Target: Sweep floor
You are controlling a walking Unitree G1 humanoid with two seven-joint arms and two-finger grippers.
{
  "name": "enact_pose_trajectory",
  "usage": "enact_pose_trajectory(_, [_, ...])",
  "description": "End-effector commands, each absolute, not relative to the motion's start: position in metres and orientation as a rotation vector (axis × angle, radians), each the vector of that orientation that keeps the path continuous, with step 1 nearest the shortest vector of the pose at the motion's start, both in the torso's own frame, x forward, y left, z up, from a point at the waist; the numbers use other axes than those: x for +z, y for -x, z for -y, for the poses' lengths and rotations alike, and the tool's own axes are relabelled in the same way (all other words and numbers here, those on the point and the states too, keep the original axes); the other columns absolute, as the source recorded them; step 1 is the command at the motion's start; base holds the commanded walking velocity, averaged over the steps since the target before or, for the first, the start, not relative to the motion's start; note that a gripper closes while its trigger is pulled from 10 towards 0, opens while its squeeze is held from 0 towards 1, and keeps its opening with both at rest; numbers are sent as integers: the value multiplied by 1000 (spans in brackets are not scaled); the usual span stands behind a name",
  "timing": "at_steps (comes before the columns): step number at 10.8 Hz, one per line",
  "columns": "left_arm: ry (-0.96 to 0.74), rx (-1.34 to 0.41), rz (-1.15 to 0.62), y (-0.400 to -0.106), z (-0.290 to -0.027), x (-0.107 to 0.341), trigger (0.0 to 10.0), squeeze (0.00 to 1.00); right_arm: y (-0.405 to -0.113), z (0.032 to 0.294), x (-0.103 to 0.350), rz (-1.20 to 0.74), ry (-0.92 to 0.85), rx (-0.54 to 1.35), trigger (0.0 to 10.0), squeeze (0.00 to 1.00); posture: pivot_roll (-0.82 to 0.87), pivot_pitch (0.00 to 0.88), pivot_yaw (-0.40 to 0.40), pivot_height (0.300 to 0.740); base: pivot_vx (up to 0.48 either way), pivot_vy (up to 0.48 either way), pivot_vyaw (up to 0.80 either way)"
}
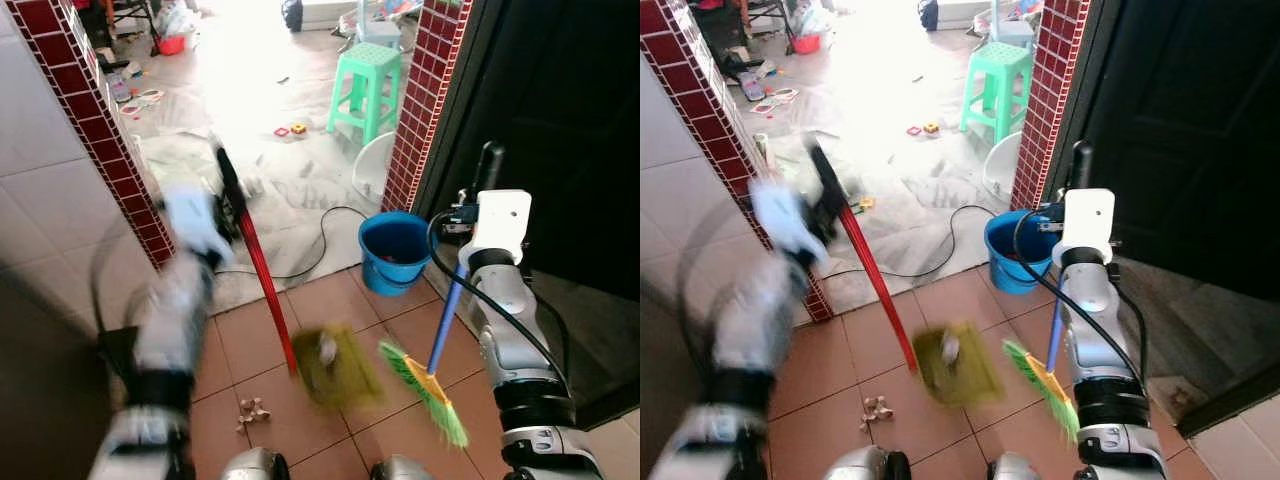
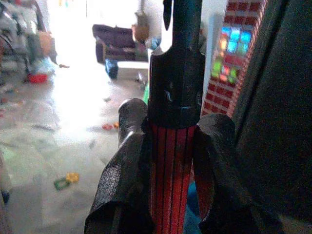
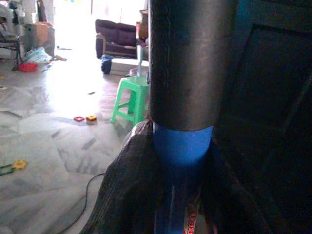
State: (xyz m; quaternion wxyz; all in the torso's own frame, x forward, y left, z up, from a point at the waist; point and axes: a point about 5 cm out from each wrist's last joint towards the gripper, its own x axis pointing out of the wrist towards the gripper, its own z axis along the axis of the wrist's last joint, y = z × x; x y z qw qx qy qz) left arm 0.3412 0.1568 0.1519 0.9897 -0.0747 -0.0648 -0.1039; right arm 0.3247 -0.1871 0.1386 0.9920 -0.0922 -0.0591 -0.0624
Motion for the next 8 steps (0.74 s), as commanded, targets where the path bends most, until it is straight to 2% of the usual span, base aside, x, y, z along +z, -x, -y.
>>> enact_pose_trajectory(1, [182,-192,198,-348,-163,168,10000,0,-328,184,149,169,204,-115,10000,0,-75,0,64,740,0,0,0])
enact_pose_trajectory(3, [196,-173,225,-358,-169,180,10000,0,-327,191,136,107,246,-135,10000,0,-78,0,59,740,0,0,0])
enact_pose_trajectory(5, [153,-148,179,-360,-171,166,10000,0,-326,192,133,95,252,-142,10000,0,-88,0,65,740,0,0,-800])
enact_pose_trajectory(7, [60,-164,129,-358,-167,148,10000,0,-329,185,136,114,242,-118,10000,0,-88,0,64,740,0,0,0])
enact_pose_trajectory(8, [73,-195,115,-357,-166,145,10000,0,-330,180,137,124,233,-99,10000,0,-83,0,61,740,0,0,0])
